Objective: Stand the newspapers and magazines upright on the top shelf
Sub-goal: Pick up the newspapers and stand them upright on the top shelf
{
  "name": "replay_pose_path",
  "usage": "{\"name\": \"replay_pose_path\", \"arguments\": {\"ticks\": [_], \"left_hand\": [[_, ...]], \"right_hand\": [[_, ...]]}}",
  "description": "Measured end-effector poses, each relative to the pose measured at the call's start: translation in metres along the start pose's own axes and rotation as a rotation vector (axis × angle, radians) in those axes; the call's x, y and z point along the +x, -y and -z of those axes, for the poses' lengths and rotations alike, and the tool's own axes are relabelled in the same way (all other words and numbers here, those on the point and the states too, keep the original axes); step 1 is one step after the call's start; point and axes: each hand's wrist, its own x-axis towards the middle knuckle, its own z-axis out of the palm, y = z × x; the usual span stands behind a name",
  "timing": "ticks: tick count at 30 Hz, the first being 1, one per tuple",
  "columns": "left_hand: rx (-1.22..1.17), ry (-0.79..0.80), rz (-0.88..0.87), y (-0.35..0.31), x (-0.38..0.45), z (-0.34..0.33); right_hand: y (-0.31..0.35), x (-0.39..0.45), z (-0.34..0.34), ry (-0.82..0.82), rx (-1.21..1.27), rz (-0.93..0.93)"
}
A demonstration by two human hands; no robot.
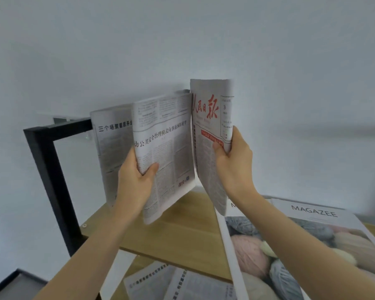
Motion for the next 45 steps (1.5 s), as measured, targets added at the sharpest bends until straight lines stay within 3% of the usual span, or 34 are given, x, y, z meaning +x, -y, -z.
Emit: {"name": "replay_pose_path", "arguments": {"ticks": [14,18,21,32,37,45], "left_hand": [[0.224,-0.127,-0.074,0.067,0.012,0.032],[0.479,-0.306,-0.267,0.086,0.019,0.042],[0.504,-0.399,-0.273,0.1,0.027,0.044],[0.445,-0.349,-0.275,0.132,0.061,0.036],[0.824,-0.368,-0.558,0.119,0.061,0.043],[1.097,-0.219,-0.585,0.052,0.098,0.069]], "right_hand": [[-0.01,-0.011,-0.084,0.08,-0.006,-0.03],[-0.015,-0.017,-0.101,0.125,-0.011,-0.018],[-0.018,-0.021,-0.11,0.153,-0.016,-0.027],[-0.016,-0.01,-0.134,0.154,0.013,-0.033],[-0.015,-0.006,-0.145,0.092,0.05,-0.051],[-0.007,-0.009,-0.166,0.122,0.101,-0.077]]}}
